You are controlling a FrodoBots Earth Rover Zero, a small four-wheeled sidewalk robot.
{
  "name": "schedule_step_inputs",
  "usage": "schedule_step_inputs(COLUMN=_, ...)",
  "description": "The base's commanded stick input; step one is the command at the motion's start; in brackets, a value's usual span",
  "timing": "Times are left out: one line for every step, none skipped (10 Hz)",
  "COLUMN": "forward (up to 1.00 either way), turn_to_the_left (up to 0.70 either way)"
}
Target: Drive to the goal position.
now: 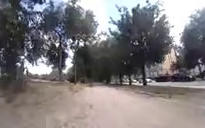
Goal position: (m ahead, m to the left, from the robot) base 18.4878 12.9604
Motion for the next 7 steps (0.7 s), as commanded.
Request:
schedule_step_inputs(forward=0.85, turn_to_the_left=0.0)
schedule_step_inputs(forward=0.85, turn_to_the_left=0.0)
schedule_step_inputs(forward=0.85, turn_to_the_left=0.0)
schedule_step_inputs(forward=0.85, turn_to_the_left=0.0)
schedule_step_inputs(forward=0.85, turn_to_the_left=0.0)
schedule_step_inputs(forward=0.85, turn_to_the_left=0.0)
schedule_step_inputs(forward=0.85, turn_to_the_left=0.0)
